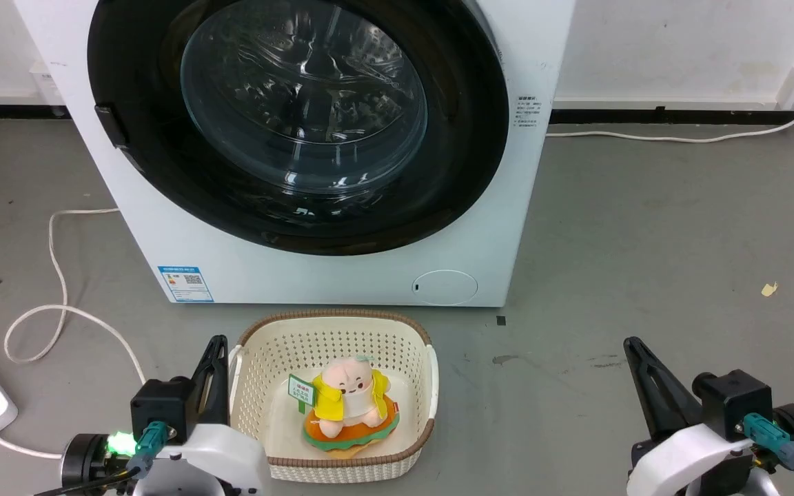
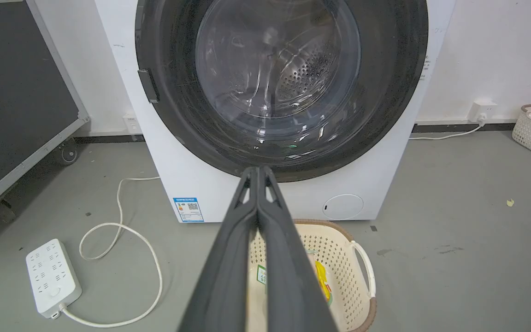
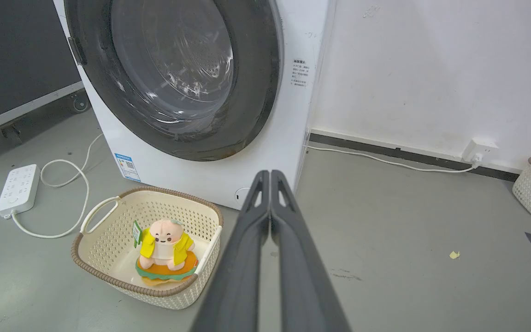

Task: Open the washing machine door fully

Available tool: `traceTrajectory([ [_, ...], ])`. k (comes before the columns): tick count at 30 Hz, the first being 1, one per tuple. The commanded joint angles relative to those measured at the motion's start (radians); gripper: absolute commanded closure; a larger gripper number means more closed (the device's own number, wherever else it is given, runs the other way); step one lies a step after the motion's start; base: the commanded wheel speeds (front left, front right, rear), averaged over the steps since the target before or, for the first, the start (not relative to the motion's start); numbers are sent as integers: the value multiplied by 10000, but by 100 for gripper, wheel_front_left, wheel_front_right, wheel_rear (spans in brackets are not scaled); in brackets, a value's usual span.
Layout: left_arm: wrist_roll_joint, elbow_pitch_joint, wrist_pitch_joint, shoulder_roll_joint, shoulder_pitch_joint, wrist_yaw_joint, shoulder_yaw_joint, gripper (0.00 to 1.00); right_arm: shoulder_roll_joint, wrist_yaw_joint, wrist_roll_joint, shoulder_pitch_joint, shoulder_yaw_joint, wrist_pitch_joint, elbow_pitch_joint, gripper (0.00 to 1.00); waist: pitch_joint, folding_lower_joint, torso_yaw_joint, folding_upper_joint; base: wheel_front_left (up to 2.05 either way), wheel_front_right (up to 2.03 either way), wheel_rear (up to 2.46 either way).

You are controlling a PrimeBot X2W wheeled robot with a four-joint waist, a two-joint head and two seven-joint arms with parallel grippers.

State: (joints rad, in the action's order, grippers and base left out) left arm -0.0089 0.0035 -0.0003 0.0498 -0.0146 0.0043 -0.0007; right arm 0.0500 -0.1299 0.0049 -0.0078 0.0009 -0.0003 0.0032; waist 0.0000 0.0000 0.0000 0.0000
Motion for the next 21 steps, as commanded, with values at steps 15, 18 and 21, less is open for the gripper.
traceTrajectory([
  [15,-20,4,-4,0,-3,15,-4,0,0,0,8,-1,3,-3,2,0,0,0,0,0,0,0,0],
  [18,-37,21,-60,0,-2,38,-41,0,0,0,77,5,-7,-57,22,0,2,0,0,0,0,0,0],
  [21,-65,39,-123,0,-8,68,-87,0,0,0,129,2,-39,-121,49,0,10,0,2,0,0,0,0],
])
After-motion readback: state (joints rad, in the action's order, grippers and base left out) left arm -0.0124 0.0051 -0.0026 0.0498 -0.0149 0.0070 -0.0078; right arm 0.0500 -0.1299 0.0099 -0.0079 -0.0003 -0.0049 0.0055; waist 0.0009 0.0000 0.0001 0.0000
